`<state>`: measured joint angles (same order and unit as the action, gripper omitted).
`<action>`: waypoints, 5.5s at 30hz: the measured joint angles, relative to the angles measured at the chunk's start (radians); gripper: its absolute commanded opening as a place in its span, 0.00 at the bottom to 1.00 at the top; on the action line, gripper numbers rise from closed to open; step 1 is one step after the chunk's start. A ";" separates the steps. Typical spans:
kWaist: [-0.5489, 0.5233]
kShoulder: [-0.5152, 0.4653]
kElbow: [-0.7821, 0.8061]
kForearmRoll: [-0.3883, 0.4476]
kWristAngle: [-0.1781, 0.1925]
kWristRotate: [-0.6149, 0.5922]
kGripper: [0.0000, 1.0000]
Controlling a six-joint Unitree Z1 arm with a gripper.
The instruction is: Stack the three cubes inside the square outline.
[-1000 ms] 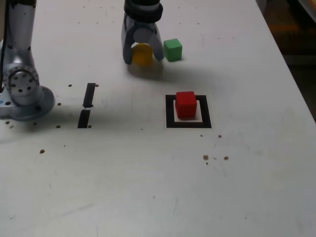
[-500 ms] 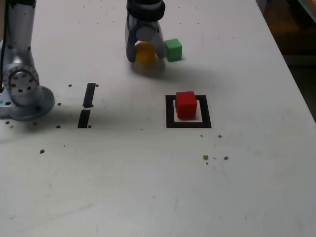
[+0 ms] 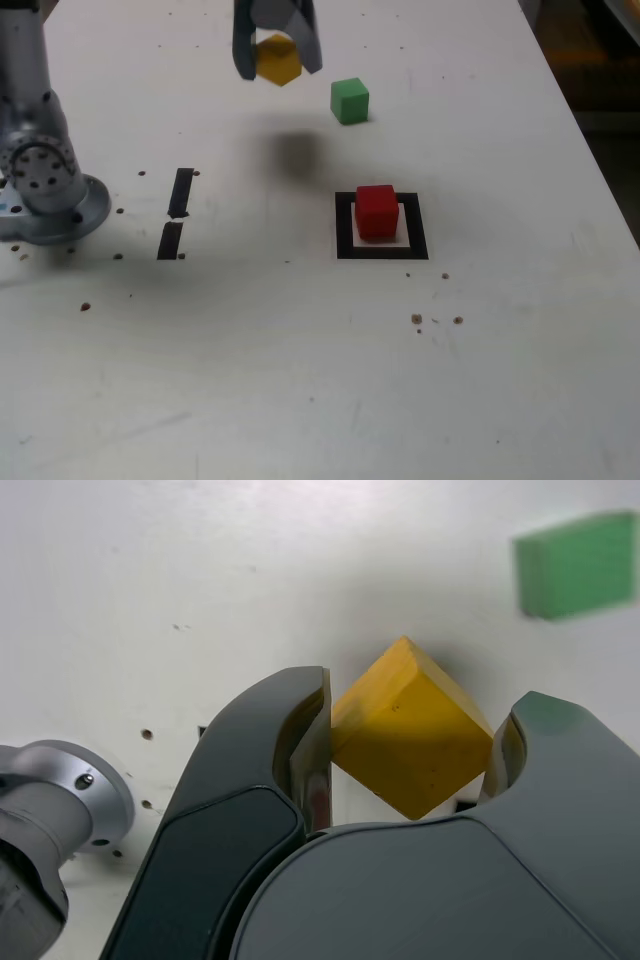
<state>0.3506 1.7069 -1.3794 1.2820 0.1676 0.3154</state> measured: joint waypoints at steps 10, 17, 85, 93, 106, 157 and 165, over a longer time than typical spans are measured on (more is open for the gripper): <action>-0.331 0.021 -0.085 0.042 -0.103 -0.040 0.33; -0.486 0.093 -0.162 0.047 -0.062 -0.078 0.33; -0.513 0.190 0.001 -0.243 -0.032 0.169 0.34; -0.513 0.191 0.002 -0.246 -0.037 0.169 0.45; -0.507 0.190 0.021 -0.253 -0.049 0.169 0.98; 0.099 0.416 -0.229 -0.024 -0.066 -0.288 0.85; 0.124 0.446 -0.214 -0.082 -0.077 -0.289 0.64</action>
<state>0.4744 2.1526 -1.5934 1.1996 0.0905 0.0261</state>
